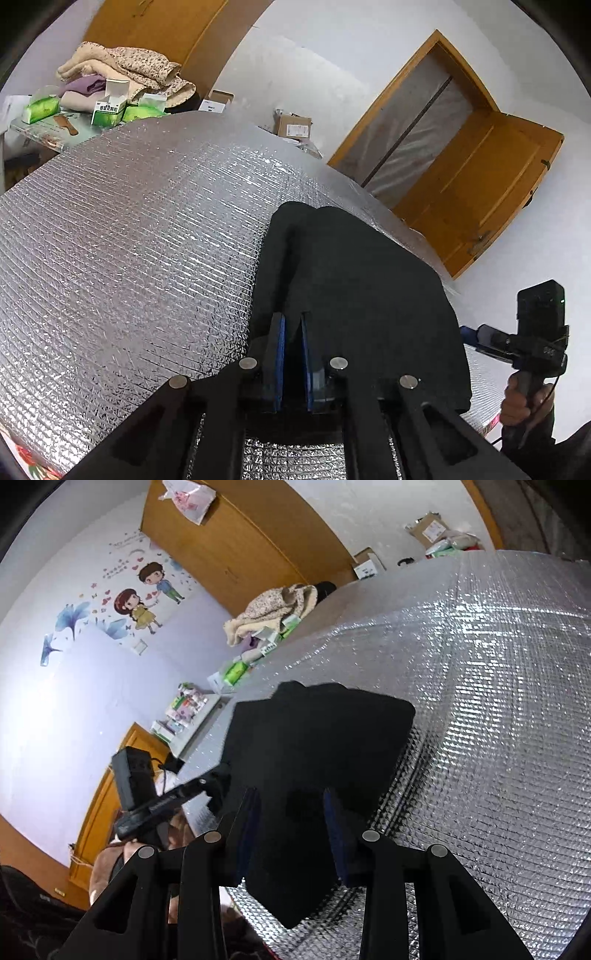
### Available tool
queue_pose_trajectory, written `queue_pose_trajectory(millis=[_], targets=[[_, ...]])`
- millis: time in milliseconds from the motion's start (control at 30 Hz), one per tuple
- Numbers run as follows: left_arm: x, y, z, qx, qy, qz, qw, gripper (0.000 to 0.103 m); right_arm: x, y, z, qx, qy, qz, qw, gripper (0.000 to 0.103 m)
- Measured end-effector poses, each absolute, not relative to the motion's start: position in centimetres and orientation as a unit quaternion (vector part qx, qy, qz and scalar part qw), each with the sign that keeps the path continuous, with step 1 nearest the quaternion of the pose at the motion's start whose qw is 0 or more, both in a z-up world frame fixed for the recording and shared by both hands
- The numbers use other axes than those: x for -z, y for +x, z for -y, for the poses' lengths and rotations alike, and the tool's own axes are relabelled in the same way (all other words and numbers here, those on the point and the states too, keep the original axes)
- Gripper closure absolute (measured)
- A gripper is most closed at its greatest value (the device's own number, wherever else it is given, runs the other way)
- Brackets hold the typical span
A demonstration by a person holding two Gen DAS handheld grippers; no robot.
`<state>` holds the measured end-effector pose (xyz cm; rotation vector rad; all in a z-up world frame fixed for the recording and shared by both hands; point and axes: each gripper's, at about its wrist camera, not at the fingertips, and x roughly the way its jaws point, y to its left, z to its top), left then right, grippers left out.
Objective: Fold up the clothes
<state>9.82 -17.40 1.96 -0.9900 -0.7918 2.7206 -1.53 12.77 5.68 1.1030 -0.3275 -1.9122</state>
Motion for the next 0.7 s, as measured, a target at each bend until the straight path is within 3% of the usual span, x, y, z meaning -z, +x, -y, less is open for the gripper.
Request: queue_pose_trajectory(millis=[133, 233, 467, 600, 700], targets=[[-2.4, 10.4, 17.3, -0.91, -0.334, 0.242, 0.051, 0.081, -5.2, -1.6, -12.6, 0.77, 0.447, 0.129, 0.436, 0.067], [-3.5, 11.4, 17.6, -0.919, -0.321, 0.227, 0.035, 0.082, -5.2, -1.8, -12.7, 0.773, 0.445, 0.125, 0.434, 0.066], [-4.5, 11.5, 17.2, -0.915, -0.301, 0.26, 0.072, 0.077, -4.6, -1.9, -13.3, 0.778, 0.447, 0.14, 0.419, 0.052], [-3.1, 10.1, 16.5, -0.914, -0.34, 0.217, 0.036, 0.075, -4.4, -2.0, -13.6, 0.781, 0.445, 0.15, 0.411, 0.05], [-1.8, 9.8, 16.5, -0.911, -0.355, 0.209, 0.027, 0.064, -4.0, -2.0, -13.7, 0.779, 0.453, 0.151, 0.406, 0.048]])
